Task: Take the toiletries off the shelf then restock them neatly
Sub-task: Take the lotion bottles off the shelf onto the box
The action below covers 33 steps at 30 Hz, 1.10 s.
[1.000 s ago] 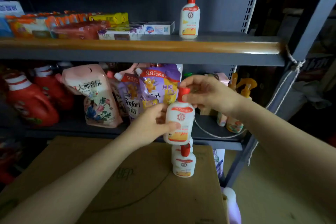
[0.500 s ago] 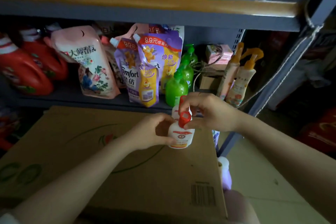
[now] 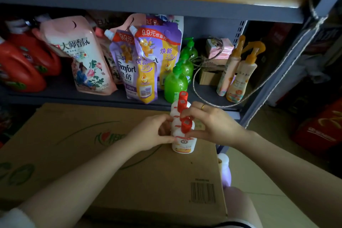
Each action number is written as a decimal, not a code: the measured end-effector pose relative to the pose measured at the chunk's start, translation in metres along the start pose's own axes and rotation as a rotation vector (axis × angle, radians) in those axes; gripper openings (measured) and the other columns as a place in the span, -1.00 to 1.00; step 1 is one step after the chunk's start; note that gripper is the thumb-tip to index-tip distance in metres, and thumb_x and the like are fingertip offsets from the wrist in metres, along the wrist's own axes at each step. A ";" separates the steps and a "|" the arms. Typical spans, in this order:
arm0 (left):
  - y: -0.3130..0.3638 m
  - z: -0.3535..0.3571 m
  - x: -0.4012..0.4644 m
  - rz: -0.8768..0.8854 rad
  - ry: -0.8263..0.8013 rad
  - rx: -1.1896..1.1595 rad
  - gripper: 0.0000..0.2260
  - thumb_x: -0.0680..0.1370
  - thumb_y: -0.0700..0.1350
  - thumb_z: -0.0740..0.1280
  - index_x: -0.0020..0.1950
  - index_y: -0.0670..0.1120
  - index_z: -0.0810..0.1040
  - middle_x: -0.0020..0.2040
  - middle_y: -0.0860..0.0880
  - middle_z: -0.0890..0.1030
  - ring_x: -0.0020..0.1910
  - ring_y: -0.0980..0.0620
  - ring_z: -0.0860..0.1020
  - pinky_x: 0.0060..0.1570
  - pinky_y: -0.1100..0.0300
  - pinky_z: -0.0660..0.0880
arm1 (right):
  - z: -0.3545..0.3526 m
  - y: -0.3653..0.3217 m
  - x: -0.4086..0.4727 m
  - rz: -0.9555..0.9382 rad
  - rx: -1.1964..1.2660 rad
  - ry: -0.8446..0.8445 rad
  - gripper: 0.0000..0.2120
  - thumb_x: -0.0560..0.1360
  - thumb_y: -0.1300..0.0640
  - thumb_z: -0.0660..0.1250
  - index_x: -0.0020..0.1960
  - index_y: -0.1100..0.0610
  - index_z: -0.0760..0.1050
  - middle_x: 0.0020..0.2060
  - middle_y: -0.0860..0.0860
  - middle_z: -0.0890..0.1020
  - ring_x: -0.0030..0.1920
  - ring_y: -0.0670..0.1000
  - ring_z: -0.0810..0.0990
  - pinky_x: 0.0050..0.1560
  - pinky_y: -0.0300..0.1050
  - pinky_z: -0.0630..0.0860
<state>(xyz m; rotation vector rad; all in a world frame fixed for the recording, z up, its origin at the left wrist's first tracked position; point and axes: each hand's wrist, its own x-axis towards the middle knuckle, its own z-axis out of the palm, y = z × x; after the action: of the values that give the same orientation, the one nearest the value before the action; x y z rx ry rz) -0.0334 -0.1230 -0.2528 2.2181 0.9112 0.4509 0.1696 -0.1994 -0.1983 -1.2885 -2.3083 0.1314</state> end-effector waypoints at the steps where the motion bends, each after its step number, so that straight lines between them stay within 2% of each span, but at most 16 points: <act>1: 0.004 -0.006 0.001 0.036 0.016 0.008 -0.51 0.32 0.26 0.38 0.14 0.04 0.51 -0.09 0.13 0.59 -0.12 0.17 0.57 -0.10 0.10 0.54 | -0.006 0.000 0.004 0.008 0.007 -0.006 -0.55 0.36 -0.22 0.31 0.15 -0.01 0.40 -0.02 -0.08 0.51 -0.15 0.01 0.57 -0.21 -0.02 0.55; 3: 0.014 -0.022 0.004 0.127 0.101 0.017 -0.51 0.39 0.28 0.22 0.12 -0.03 0.56 -0.15 0.16 0.58 -0.18 0.27 0.55 -0.14 0.24 0.51 | -0.024 0.001 0.018 0.015 0.042 0.043 -0.51 0.41 -0.25 0.27 0.10 0.12 0.49 -0.08 0.00 0.56 -0.14 -0.04 0.57 -0.14 -0.10 0.52; 5: 0.027 -0.043 0.011 0.204 0.229 0.049 -0.52 0.43 0.20 0.16 0.12 -0.11 0.56 -0.18 0.17 0.56 -0.21 0.30 0.51 -0.20 0.32 0.48 | -0.045 0.006 0.036 -0.001 -0.004 0.160 -0.62 0.48 -0.12 0.25 -0.02 0.21 0.55 -0.19 0.06 0.58 -0.20 -0.09 0.52 -0.17 -0.21 0.45; 7: 0.042 -0.070 0.023 0.293 0.369 0.212 -0.58 0.45 0.14 0.18 0.17 -0.09 0.51 -0.09 0.07 0.57 -0.15 0.22 0.49 -0.16 0.17 0.52 | -0.063 0.010 0.058 0.006 -0.057 0.281 -0.73 0.49 0.03 0.24 -0.08 0.23 0.56 -0.25 0.08 0.58 -0.24 -0.12 0.46 -0.21 -0.28 0.37; 9: 0.058 -0.101 0.041 0.427 0.549 0.452 -0.61 0.46 0.08 0.22 0.22 -0.08 0.44 0.07 -0.07 0.57 0.02 0.04 0.52 -0.03 0.07 0.52 | -0.082 0.013 0.080 0.021 -0.076 0.367 -0.77 0.48 0.09 0.23 -0.09 0.24 0.56 -0.26 0.05 0.57 -0.26 -0.13 0.42 -0.21 -0.35 0.31; 11: 0.076 -0.132 0.060 0.517 0.716 0.662 -0.55 0.44 0.03 0.29 0.26 -0.14 0.42 0.17 -0.16 0.51 0.14 -0.13 0.46 0.11 -0.02 0.45 | -0.102 0.015 0.104 0.052 -0.090 0.457 -0.84 0.46 0.17 0.26 -0.10 0.24 0.56 -0.27 0.05 0.57 -0.29 -0.14 0.40 -0.24 -0.39 0.28; 13: 0.092 -0.158 0.077 0.465 0.793 0.806 -0.42 0.36 0.03 0.40 0.31 -0.17 0.40 0.25 -0.18 0.46 0.21 -0.17 0.39 0.14 -0.08 0.42 | -0.122 0.019 0.128 0.078 -0.095 0.566 -0.88 0.44 0.23 0.27 -0.10 0.24 0.56 -0.27 0.08 0.59 -0.30 -0.10 0.42 -0.25 -0.32 0.29; 17: 0.104 -0.197 0.103 0.247 0.681 0.957 -0.13 0.20 0.11 0.55 0.39 -0.21 0.32 0.31 -0.22 0.40 0.30 -0.25 0.37 0.24 -0.12 0.35 | -0.157 0.031 0.170 0.224 -0.068 0.707 -0.88 0.45 0.22 0.26 -0.06 0.21 0.55 -0.17 0.14 0.61 -0.17 0.09 0.54 -0.12 -0.11 0.40; 20: 0.104 -0.209 0.117 0.186 0.581 1.050 -0.09 0.19 0.20 0.53 0.40 -0.17 0.31 0.23 -0.19 0.45 0.23 -0.23 0.40 0.28 -0.06 0.29 | -0.183 0.045 0.199 0.322 -0.084 0.751 -0.85 0.47 0.24 0.26 0.00 0.21 0.54 -0.09 0.14 0.62 -0.14 0.07 0.53 -0.18 -0.22 0.29; 22: 0.098 -0.212 0.122 0.218 0.611 1.051 -0.12 0.14 0.24 0.53 0.34 -0.15 0.38 0.12 -0.17 0.49 0.14 -0.21 0.46 0.20 -0.04 0.38 | -0.198 0.058 0.220 0.378 -0.076 0.754 -0.82 0.48 0.23 0.25 0.06 0.21 0.52 -0.03 0.14 0.62 -0.07 0.09 0.54 -0.17 -0.25 0.29; 24: 0.092 -0.213 0.125 0.293 0.690 1.016 -0.14 0.07 0.25 0.55 0.24 -0.14 0.47 0.00 -0.15 0.53 0.00 -0.20 0.52 0.07 -0.02 0.46 | -0.209 0.074 0.240 0.496 -0.039 0.698 -0.72 0.51 0.17 0.26 0.20 0.21 0.45 0.13 0.14 0.56 0.10 0.12 0.52 -0.01 -0.21 0.36; 27: 0.085 -0.213 0.129 0.347 0.745 0.992 -0.18 0.05 0.27 0.53 0.18 -0.13 0.50 -0.06 -0.12 0.54 -0.07 -0.17 0.54 0.00 0.00 0.49 | -0.211 0.091 0.266 0.670 0.172 0.531 -0.49 0.52 0.09 0.31 0.39 0.21 0.25 0.32 0.14 0.42 0.28 0.15 0.43 0.27 0.01 0.39; 30: 0.083 -0.213 0.130 0.372 0.754 0.993 -0.20 0.07 0.29 0.50 0.18 -0.12 0.49 -0.07 -0.11 0.53 -0.08 -0.16 0.53 0.00 0.01 0.48 | -0.207 0.096 0.283 0.679 0.289 0.473 -0.47 0.47 0.09 0.36 0.36 0.22 0.28 0.26 0.16 0.47 0.25 0.17 0.46 0.28 0.07 0.40; 33: 0.084 -0.213 0.129 0.366 0.741 0.971 -0.20 0.09 0.29 0.49 0.19 -0.12 0.48 -0.07 -0.11 0.52 -0.09 -0.16 0.52 -0.03 0.02 0.48 | -0.200 0.092 0.286 0.654 0.259 0.421 -0.61 0.46 0.10 0.37 0.22 0.22 0.42 0.11 0.15 0.56 0.14 0.16 0.54 0.23 0.09 0.45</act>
<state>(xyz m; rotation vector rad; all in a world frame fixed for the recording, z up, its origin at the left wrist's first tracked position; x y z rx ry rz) -0.0178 0.0251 -0.0362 3.2014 1.2695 1.2725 0.2082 0.0564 0.0539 -1.6893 -1.4121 0.3274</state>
